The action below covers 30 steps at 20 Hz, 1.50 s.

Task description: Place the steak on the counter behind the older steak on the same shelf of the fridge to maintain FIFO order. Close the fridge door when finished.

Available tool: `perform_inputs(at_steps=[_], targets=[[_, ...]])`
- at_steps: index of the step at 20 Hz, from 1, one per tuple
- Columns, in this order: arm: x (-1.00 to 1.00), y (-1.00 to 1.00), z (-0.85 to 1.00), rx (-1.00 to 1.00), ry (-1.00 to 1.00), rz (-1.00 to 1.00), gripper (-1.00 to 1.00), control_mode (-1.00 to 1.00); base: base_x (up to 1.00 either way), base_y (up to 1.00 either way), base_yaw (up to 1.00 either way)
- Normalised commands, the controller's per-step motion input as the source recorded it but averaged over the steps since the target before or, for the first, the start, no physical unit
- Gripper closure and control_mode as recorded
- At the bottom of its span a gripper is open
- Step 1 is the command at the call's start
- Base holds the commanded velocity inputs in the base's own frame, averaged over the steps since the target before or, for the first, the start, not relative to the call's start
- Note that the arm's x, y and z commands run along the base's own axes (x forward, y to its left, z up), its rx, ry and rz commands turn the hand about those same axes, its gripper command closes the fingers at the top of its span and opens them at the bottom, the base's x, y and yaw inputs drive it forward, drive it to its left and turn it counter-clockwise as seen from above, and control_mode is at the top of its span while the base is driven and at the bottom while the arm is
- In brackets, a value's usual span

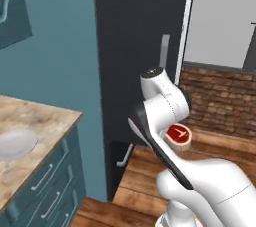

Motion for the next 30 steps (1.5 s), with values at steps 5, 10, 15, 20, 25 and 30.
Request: perform_inputs(at_steps=[5, 10, 15, 20, 25, 30], targets=[[0.00, 0.00, 0.00, 0.00, 0.00, 0.00, 1.00, 1.00, -0.12, -1.00, -0.41], [0.00, 0.00, 0.00, 0.00, 0.00, 0.00, 1.00, 1.00, 0.25, -0.99, -0.15], [0.00, 0.00, 0.00, 0.00, 0.00, 0.00, 1.00, 1.00, 0.69, -0.77, 0.06], [0.00, 0.00, 0.00, 0.00, 0.00, 0.00, 1.00, 1.00, 0.96, -0.52, 0.34], [0.00, 0.00, 0.00, 0.00, 0.00, 0.00, 1.00, 1.00, 0.89, -0.21, 0.56], [0.00, 0.00, 0.00, 0.00, 0.00, 0.00, 1.00, 1.00, 0.59, -0.37, 0.61]])
